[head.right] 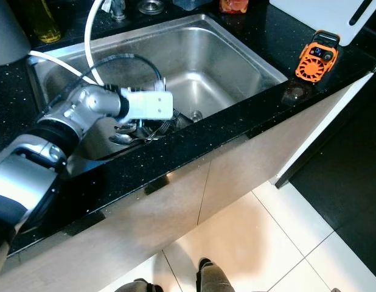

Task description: Kitchen organization

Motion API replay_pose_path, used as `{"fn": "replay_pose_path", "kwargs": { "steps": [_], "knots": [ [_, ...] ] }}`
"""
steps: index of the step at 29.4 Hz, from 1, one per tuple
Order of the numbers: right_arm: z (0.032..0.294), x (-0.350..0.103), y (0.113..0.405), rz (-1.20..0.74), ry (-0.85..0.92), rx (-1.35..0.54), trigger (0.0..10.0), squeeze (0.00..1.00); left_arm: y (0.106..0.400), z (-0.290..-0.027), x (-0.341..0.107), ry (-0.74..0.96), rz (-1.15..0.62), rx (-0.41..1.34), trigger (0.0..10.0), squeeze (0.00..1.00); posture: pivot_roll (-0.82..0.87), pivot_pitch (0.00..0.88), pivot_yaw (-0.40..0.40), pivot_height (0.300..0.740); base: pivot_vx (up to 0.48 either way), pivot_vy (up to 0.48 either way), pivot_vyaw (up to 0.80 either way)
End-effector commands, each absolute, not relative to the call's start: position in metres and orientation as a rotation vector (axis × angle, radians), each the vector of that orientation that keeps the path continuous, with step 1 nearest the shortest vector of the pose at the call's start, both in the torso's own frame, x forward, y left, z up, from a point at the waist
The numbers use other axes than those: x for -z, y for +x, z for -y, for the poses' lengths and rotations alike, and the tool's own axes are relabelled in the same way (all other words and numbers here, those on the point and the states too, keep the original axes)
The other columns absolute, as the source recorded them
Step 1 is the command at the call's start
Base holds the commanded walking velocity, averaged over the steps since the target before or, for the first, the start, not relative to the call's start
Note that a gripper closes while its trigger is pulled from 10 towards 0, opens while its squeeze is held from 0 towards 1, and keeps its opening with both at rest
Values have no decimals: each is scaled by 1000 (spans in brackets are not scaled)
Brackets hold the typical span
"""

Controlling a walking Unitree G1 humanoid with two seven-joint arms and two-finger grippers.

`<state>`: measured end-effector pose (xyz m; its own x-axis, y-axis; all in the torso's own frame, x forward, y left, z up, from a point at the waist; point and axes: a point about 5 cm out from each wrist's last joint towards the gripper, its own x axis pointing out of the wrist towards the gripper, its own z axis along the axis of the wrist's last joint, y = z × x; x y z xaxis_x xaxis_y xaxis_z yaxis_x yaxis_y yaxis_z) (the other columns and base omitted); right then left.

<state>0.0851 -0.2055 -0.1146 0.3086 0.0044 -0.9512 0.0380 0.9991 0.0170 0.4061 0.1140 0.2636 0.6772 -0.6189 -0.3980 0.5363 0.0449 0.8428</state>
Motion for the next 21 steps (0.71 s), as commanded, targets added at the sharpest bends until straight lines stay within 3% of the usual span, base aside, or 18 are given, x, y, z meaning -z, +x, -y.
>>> {"fn": "replay_pose_path", "kwargs": {
  "steps": [1, 4, 5, 7, 13, 21],
  "knots": [
    [205, 116, 78, -1271, 55, 31, 10000, 0, 407, -124, -279, 1240, 124, 841, 10000, 0, -31, 195, 11, 740, 0, 0, 0],
    [203, 114, 89, -1238, 58, 12, 10000, 0, 407, -135, -310, 1132, 219, 736, 10000, 0, 7, 178, -3, 740, 0, 0, 0],
    [202, 112, 98, -1212, 43, -21, 10000, 0, 407, -147, -332, 1018, 287, 626, 10000, 0, 22, 173, -10, 740, 0, 0, 0],
    [201, 111, 101, -1207, 39, -26, 10000, 0, 406, -155, -340, 963, 315, 565, 10000, 0, 36, 169, -19, 740, 0, 0, 0],
    [197, 109, 112, -1197, 7, -88, 10000, 0, 391, -180, -331, 679, 327, 321, 10000, 0, 74, 156, -50, 740, 0, 0, 800],
    [199, 107, 119, -1192, -15, -99, 10000, 0, 349, -154, -305, 383, 432, 154, 10000, 0, 115, 147, -71, 740, 0, 0, 800]
  ]
}}
